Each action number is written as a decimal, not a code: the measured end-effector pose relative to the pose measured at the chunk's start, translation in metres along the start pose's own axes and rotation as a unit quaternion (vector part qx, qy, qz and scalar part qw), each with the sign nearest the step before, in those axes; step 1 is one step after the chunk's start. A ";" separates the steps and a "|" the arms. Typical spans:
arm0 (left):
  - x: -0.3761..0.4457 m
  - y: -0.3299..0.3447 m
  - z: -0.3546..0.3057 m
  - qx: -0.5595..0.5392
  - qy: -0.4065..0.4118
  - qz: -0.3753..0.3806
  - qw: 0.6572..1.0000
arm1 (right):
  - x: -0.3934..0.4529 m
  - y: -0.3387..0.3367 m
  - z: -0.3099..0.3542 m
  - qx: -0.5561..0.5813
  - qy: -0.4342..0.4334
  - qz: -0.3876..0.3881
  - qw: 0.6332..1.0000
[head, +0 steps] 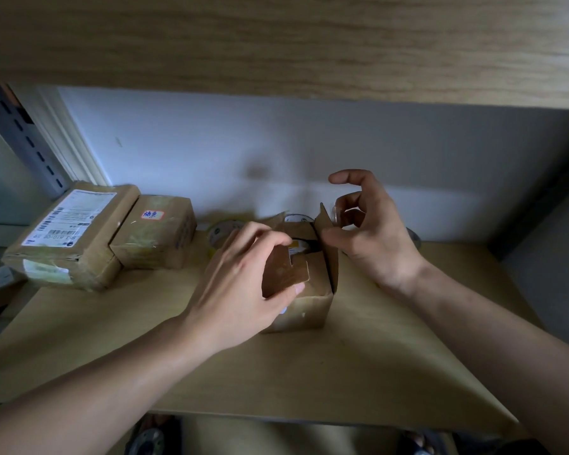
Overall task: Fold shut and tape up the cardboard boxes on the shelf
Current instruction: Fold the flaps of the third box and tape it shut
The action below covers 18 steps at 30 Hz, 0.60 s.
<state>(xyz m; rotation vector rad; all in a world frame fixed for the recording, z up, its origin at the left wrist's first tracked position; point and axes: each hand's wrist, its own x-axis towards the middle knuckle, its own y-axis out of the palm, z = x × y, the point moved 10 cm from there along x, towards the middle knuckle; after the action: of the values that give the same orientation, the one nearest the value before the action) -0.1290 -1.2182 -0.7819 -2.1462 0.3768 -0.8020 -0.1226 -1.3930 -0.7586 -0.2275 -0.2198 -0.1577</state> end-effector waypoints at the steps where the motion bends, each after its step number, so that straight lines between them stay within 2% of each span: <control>1: 0.000 0.001 0.001 0.006 0.003 0.010 1.000 | 0.000 0.001 0.000 0.001 -0.001 0.001 1.000; 6: -0.001 0.001 0.001 0.013 0.026 0.032 0.999 | -0.002 0.011 0.001 0.018 0.000 0.024 1.000; 9: -0.001 0.000 0.003 0.016 0.045 0.030 0.998 | -0.002 0.021 -0.006 0.130 0.042 0.053 0.989; 12: -0.001 0.002 0.003 0.023 0.054 0.036 0.998 | -0.003 0.029 -0.017 0.240 0.113 0.072 0.962; 18: 0.000 -0.009 0.008 -0.026 0.019 0.016 0.999 | -0.003 0.038 -0.024 0.250 0.143 0.107 0.952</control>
<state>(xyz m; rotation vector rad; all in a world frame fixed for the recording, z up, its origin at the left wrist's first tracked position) -0.1239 -1.2081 -0.7784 -2.1711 0.4552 -0.8228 -0.1138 -1.3621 -0.7895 0.2772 0.0588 0.0845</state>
